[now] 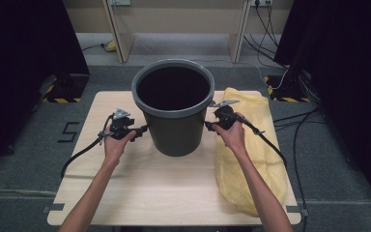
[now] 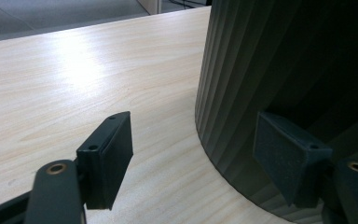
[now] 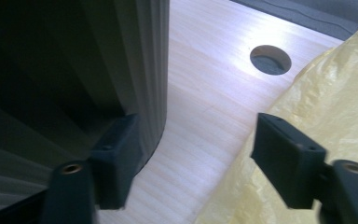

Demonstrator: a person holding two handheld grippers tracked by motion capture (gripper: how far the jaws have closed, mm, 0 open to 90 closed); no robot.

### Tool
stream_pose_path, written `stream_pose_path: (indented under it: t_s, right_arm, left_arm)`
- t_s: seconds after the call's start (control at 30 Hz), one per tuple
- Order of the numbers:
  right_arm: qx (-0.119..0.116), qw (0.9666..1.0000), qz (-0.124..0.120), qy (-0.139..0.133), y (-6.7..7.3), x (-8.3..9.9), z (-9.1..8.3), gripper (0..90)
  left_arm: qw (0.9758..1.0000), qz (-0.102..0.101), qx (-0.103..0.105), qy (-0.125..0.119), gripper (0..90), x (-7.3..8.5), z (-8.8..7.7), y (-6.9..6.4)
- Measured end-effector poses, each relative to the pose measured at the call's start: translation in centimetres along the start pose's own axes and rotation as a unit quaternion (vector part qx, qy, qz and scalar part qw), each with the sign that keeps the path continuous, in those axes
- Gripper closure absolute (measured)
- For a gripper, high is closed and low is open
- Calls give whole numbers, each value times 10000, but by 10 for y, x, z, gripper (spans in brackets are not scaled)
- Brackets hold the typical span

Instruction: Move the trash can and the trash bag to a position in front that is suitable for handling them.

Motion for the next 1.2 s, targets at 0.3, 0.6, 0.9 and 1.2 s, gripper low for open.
stream_pose_path:
  t_s: [0.3,0.6,0.9,1.2]
  right_arm:
    - [-207,9993,219,-221,-12,7,-27,273]
    - [-85,9995,184,-235,-38,57,-77,246]
    - [214,9990,394,-55,-60,130,-109,242]
    - [267,9972,691,-56,-61,174,-120,237]
  left_arm:
    - [9992,-36,397,70,203,19,-12,-14]
    - [9981,153,539,246,193,46,-26,-25]
    - [9981,89,506,332,189,63,-29,-24]
    - [9936,436,527,894,177,94,-33,-31]
Point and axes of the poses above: each handheld gripper's, and its own axes: z roughly forward along the jaws, x roughly out of its underside, y roughly to its left, the point moved 10 cm from there along z, roughly forward along the jaws, and after that the axes turned 8 degrees about x, right-handed, at the moved point
